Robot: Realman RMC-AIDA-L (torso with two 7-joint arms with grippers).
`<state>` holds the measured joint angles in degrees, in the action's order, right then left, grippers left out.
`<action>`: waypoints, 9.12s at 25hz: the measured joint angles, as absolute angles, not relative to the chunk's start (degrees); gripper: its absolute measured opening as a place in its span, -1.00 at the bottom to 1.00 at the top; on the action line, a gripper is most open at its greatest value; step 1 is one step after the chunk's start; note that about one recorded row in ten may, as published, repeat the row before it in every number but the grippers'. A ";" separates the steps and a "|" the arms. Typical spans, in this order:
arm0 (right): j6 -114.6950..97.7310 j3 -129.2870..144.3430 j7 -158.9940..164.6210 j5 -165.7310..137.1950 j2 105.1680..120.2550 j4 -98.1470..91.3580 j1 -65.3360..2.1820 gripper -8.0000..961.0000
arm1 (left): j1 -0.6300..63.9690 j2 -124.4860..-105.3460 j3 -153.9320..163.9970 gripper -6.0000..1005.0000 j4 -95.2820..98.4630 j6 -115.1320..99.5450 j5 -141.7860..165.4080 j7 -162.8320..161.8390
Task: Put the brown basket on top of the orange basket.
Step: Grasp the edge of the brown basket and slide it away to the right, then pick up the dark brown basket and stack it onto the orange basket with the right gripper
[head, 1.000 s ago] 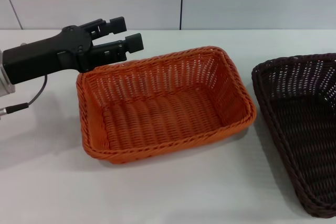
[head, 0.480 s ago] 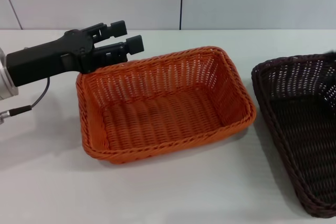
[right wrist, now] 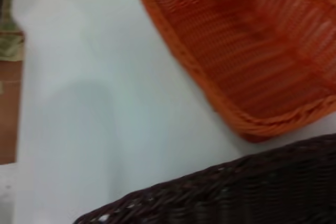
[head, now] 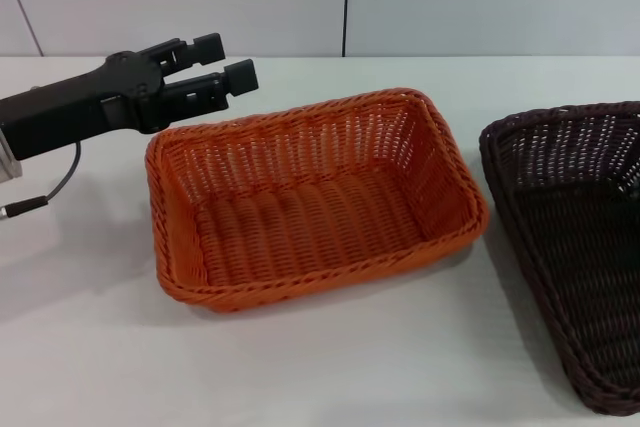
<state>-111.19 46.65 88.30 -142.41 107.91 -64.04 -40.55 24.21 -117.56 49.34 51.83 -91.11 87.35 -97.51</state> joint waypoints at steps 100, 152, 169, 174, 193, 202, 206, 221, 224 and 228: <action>-90.56 42.40 91.62 -149.43 107.86 -59.36 -44.57 0.48 | 24.24 -117.86 46.82 0.71 45.47 -88.76 86.93 -92.90; -81.91 42.13 78.62 -145.10 108.04 -41.27 -45.24 0.36 | 23.85 -117.94 47.64 0.71 44.03 -89.96 86.39 -94.40; -94.48 41.81 80.94 -145.81 105.23 -43.75 -44.28 -0.34 | 22.95 -117.65 46.98 0.71 44.03 -90.00 86.39 -93.82; -101.30 40.24 81.76 -145.78 103.57 -45.00 -43.69 -0.40 | 22.86 -117.43 46.54 0.71 44.13 -90.00 86.39 -93.67; -116.92 27.49 86.20 -145.41 100.95 -44.54 -40.22 -0.63 | 23.38 -116.86 38.68 0.71 44.37 -89.63 86.39 -90.05; -117.64 24.34 86.85 -145.24 100.96 -39.93 -40.22 -0.63 | 23.40 -116.63 37.71 0.71 43.96 -88.57 86.87 -88.40; -117.15 23.66 88.00 -144.74 101.11 -39.05 -40.38 -0.63 | 23.44 -116.63 37.80 0.71 43.95 -88.26 86.90 -88.28; -116.87 23.48 100.65 -136.93 101.98 -38.74 -40.88 -0.63 | 23.30 -116.27 37.47 0.71 43.94 -84.55 86.81 -86.11; -117.08 23.49 103.56 -135.29 102.53 -39.11 -41.52 -0.63 | 23.42 -116.27 38.01 0.71 43.71 -83.20 86.93 -85.30; -117.23 23.80 106.78 -131.79 103.02 -39.41 -41.74 -0.63 | 23.42 -116.27 38.04 0.71 43.70 -83.15 86.94 -85.10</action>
